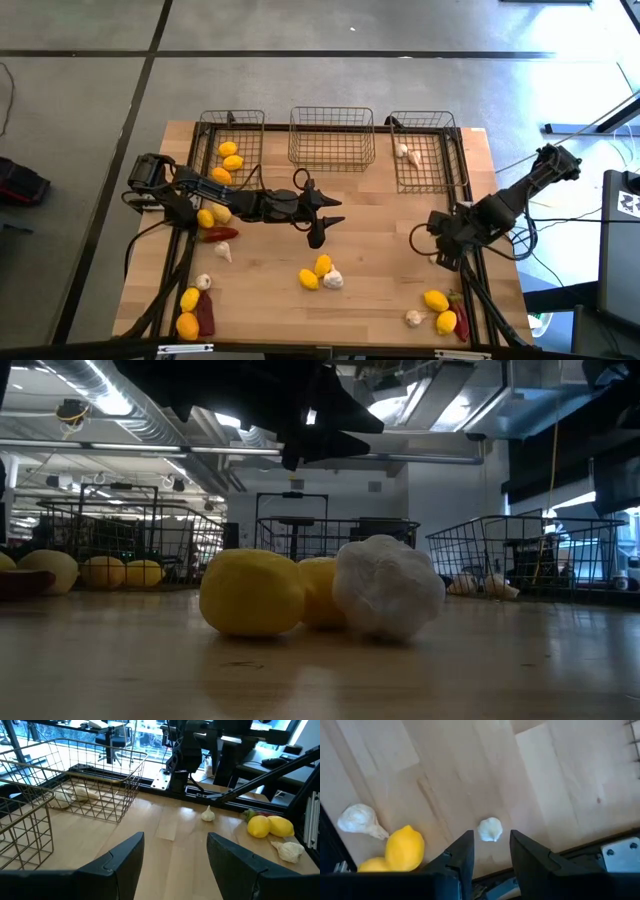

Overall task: Sort produce into baskets
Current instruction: Put the white garlic into the right gold wire basket

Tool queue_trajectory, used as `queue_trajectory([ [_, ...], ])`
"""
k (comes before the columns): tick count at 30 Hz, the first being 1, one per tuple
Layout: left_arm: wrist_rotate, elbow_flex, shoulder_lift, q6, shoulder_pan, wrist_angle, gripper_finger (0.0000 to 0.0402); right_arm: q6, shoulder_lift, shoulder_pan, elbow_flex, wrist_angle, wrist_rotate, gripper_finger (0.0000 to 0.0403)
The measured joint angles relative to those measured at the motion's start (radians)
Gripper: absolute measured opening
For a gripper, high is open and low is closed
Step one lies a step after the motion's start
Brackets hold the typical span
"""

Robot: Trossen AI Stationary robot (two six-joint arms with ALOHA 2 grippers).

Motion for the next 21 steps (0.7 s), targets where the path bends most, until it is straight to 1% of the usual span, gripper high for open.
queue_trajectory([
  [14,0.0,0.0,0.0,-0.001,0.0,0.0,0.0212,0.0,0.101,0.123,-0.002,0.043,0.008,0.0124],
  [19,0.0,0.0,0.0,0.0,0.0,0.0,0.0212,0.023,0.101,0.137,-0.072,0.072,0.005,0.0124],
  [21,0.0,0.0,0.0,0.0,0.0,-0.001,0.0212,0.03,0.099,0.136,-0.112,0.082,-0.016,0.0124],
])
